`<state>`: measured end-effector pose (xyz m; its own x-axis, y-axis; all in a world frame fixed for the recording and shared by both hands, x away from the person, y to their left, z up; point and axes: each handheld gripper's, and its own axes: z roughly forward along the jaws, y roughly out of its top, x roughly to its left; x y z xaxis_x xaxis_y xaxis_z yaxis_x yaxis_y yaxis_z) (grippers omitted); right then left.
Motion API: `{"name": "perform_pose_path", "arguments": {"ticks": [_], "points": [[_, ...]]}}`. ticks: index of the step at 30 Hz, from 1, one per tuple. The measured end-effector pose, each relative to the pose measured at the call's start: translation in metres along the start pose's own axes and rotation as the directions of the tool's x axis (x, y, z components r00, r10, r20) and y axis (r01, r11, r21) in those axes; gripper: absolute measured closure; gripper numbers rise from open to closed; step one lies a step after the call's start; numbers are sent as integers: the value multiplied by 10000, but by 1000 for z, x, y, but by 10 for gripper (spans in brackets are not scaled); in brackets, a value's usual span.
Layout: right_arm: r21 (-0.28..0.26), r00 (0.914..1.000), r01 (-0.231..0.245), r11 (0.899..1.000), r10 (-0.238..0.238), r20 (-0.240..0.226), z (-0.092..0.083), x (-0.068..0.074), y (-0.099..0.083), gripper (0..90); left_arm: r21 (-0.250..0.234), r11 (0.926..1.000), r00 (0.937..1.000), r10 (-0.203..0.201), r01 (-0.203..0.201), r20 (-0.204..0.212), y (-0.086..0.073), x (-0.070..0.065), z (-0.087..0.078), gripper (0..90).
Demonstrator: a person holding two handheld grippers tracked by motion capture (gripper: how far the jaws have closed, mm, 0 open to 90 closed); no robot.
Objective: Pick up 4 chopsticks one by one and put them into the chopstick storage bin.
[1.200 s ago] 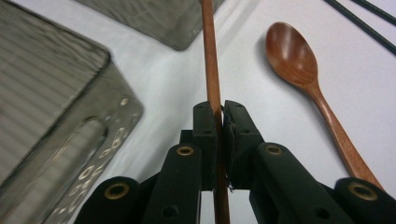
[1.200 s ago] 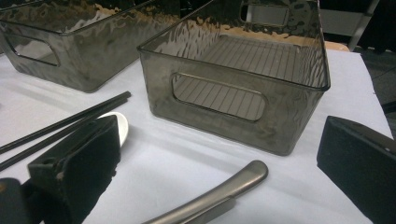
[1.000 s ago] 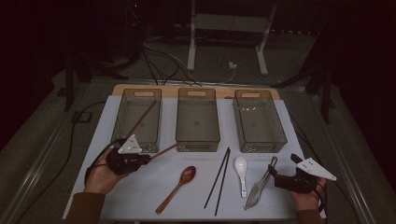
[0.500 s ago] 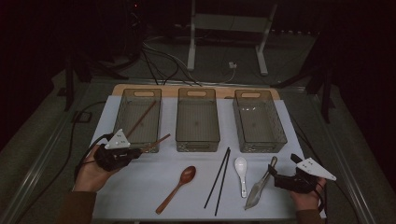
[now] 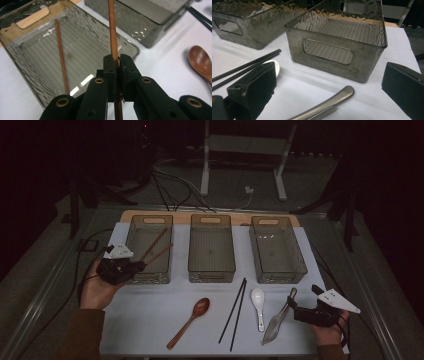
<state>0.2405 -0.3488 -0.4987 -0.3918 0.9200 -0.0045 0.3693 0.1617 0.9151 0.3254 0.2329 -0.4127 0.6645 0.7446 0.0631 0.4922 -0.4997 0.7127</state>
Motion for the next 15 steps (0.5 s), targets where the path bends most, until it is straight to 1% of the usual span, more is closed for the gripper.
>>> {"name": "perform_pose_path", "arguments": {"ticks": [1, 3, 6, 11, 15], "points": [[-4, 10000, 1, 10000, -1, -8, 0, 0, 0, 0, -24, 10000, 10000, -88, 88, 1, 1, 2, 1, 860], [-3, 10000, 5, 10000, -5, -8, 0, 0, 0, 0, -54, 9996, 9994, -272, 271, -208, 2, 6, 3, 860], [9, 10000, 8, 10000, -8, -8, 0, 0, 0, 0, -122, 9984, 9979, -564, 560, -326, 3, 12, 5, 860], [14, 10000, 11, 10000, -11, -2, 0, 0, 0, 0, -196, 9964, 9945, -835, 824, -630, 7, 19, 9, 860], [7, 10000, 22, 10000, -22, -5, 0, 0, 0, 0, -278, 9940, 9906, -1077, 1057, -845, 10, 23, 12, 860]]}}
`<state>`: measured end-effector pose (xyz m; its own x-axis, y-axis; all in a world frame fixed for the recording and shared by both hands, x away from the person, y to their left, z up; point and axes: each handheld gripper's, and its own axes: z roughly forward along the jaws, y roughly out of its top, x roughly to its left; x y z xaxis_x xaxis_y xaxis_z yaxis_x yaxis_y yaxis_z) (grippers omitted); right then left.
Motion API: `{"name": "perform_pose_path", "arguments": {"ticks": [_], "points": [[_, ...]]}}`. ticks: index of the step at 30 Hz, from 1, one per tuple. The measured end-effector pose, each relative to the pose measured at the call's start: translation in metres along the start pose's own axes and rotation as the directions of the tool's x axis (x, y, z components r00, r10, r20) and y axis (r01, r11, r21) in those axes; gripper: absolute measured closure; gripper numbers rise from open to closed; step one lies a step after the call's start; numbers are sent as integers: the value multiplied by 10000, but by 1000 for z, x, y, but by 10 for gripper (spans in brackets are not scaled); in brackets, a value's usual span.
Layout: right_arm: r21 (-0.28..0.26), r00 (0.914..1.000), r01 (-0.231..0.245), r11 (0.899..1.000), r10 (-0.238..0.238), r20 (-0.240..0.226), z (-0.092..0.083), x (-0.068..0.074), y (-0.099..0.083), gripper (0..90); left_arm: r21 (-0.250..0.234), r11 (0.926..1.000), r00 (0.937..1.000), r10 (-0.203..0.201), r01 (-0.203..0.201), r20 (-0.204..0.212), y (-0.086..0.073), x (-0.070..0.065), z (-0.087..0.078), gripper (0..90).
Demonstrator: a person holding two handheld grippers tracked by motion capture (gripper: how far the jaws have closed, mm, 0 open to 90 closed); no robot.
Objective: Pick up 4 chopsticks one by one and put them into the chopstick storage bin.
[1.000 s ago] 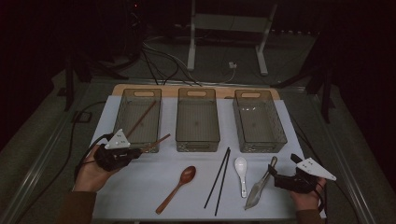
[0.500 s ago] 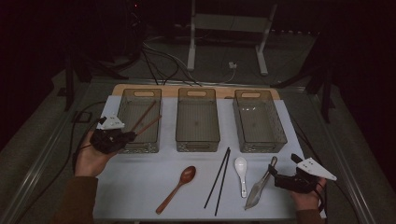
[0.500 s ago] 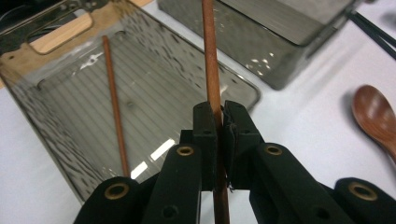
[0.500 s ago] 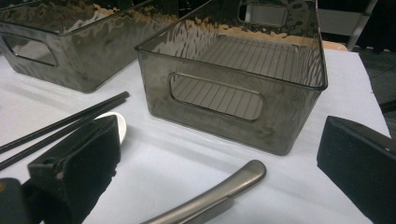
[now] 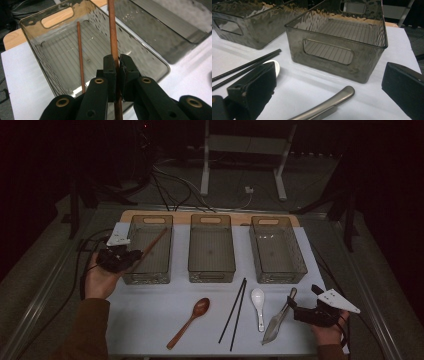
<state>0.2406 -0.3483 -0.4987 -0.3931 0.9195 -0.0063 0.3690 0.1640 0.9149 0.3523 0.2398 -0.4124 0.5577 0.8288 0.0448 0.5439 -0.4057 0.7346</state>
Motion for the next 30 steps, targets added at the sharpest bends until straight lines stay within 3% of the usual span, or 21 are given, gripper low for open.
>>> {"name": "perform_pose_path", "arguments": {"ticks": [9, 19, 25, 30], "points": [[0, 10000, 6, 10000, -6, 1, 0, 0, 0, 0, -114, 9995, 9989, -308, 304, -355, 7, 7, 11, 859], [-18, 10000, -7, 10000, 7, -10, 0, 0, 0, 0, -166, 9983, 9983, -553, 550, -163, 12, 14, 30, 859], [-15, 10000, 7, 10000, -7, -19, 0, 0, 0, 0, -29, 9979, 9976, -654, 653, -244, 14, 18, 39, 858], [-3, 10000, 24, 10000, -24, -22, 1, 0, 0, 0, -207, 9971, 9969, -742, 737, -269, 19, 22, 44, 858]]}}
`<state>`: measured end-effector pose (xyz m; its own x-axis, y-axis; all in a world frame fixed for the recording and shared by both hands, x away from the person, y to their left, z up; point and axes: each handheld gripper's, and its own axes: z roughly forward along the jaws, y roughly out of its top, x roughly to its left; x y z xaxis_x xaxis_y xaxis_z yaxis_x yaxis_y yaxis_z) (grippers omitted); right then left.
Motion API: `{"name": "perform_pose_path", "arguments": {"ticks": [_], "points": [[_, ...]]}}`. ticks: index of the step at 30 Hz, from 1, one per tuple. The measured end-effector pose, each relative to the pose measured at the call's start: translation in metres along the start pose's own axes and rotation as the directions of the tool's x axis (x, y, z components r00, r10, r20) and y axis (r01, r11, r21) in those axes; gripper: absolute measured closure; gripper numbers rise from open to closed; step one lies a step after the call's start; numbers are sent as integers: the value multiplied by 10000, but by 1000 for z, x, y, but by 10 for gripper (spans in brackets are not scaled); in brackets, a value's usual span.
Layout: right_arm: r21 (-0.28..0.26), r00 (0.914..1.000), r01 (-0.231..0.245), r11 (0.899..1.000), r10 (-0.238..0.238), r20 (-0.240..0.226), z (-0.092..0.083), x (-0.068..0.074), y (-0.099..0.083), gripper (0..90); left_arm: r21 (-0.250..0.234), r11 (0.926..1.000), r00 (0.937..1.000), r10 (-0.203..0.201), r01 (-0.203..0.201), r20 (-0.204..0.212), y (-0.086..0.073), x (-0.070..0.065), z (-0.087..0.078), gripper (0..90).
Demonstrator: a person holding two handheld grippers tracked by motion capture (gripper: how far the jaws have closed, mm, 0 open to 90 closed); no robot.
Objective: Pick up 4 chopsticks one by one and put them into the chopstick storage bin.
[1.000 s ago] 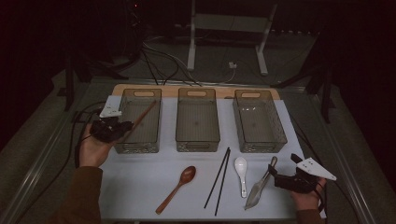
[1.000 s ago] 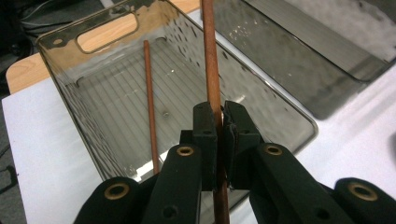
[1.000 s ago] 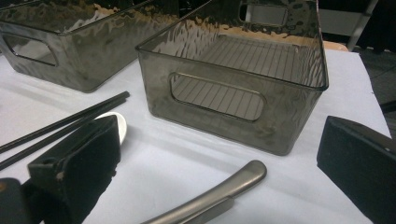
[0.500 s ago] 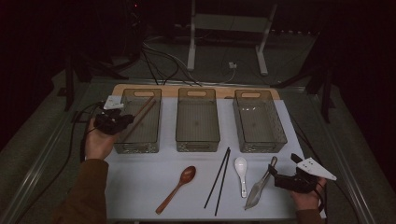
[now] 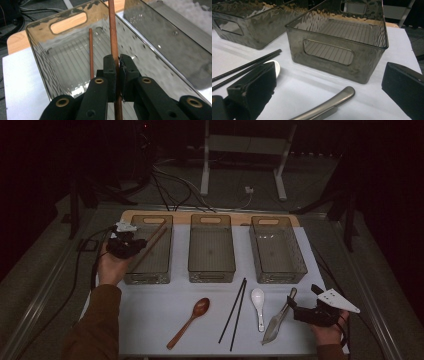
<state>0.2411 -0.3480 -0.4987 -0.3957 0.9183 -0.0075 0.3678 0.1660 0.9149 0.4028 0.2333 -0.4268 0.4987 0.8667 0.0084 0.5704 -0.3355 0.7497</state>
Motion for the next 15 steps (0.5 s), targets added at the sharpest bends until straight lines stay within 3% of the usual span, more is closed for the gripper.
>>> {"name": "perform_pose_path", "arguments": {"ticks": [5, 6, 7, 9, 12, 15], "points": [[13, 10000, 16, 10000, -16, -17, 0, 0, 0, 0, -493, 9981, 9985, -347, 368, 411, 1, 4, 9, 846], [18, 10000, 18, 10000, -18, -21, 0, 0, 0, 0, -555, 9958, 9966, -700, 724, 433, 0, 7, 13, 748], [4, 10000, 18, 10000, -18, -15, 0, 0, 0, 0, -569, 9929, 9933, -1018, 1049, 549, -1, 8, 15, 575], [-35, 10000, -20, 10000, 20, -17, -1, 0, 0, 0, -469, 9925, 9936, -1132, 1131, -4, 0, 5, 18, 319], [-41, 10000, -64, 10000, 64, 2, -1, -2, 0, 0, -386, 9938, 9946, -1041, 1038, -48, 0, 2, 18, 169], [-37, 10000, -33, 10000, 33, -17, -1, -1, 0, 0, -353, 9939, 9942, -1050, 1042, -218, 0, 0, 17, 136]]}}
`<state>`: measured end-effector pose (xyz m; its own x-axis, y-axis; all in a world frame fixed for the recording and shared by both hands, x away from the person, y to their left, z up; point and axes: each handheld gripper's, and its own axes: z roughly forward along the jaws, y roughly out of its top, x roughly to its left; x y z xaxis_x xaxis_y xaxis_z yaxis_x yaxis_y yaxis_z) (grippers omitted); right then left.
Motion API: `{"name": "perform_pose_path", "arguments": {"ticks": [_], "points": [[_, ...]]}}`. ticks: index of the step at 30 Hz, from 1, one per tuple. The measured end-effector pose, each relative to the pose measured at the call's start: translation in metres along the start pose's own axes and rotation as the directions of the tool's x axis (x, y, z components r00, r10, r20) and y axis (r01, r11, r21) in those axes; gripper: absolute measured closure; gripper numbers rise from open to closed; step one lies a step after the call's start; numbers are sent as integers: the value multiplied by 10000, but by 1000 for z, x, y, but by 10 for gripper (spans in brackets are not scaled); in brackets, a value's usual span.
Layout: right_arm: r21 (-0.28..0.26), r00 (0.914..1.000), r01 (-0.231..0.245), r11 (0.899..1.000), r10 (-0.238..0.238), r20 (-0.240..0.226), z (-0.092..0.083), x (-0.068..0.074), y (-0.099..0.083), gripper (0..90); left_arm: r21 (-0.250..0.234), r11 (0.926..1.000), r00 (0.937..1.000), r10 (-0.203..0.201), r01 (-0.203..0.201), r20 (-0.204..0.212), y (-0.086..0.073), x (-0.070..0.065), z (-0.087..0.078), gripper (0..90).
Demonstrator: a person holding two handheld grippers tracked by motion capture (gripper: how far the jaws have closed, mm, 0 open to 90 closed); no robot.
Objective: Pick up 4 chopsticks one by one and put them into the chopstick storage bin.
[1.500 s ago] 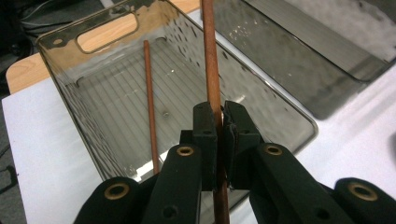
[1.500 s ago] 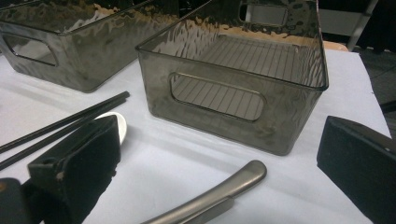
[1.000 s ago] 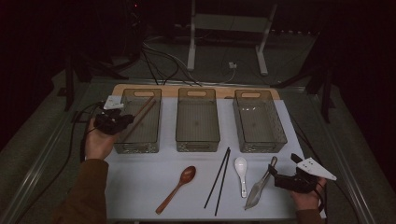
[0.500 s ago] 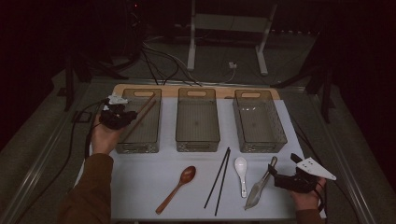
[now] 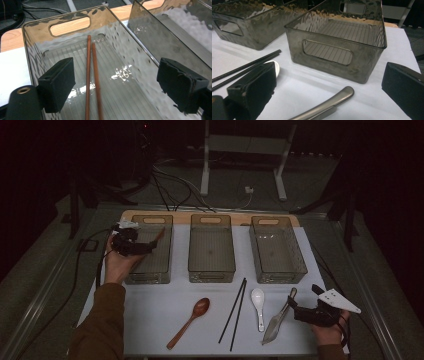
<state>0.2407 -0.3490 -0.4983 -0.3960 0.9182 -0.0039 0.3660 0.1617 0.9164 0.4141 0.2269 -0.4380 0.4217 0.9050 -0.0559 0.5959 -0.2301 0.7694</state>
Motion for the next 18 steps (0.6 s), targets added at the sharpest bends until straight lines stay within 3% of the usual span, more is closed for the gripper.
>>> {"name": "perform_pose_path", "arguments": {"ticks": [3, 6, 18], "points": [[-2, 10000, 22, 10000, -22, 14, 0, 1, 0, 0, 128, 9999, 9999, -50, 52, -126, 0, -1, 1, 97], [-8, 10000, -9, 10000, 9, 26, 0, 0, 0, 0, 142, 9999, 9999, 38, -40, 152, -1, -5, -1, 27], [-1, 10000, 2, 10000, -2, 31, 0, 0, 0, 0, 217, 9991, 9975, 359, -373, 603, 1, -38, -9, 16]]}}
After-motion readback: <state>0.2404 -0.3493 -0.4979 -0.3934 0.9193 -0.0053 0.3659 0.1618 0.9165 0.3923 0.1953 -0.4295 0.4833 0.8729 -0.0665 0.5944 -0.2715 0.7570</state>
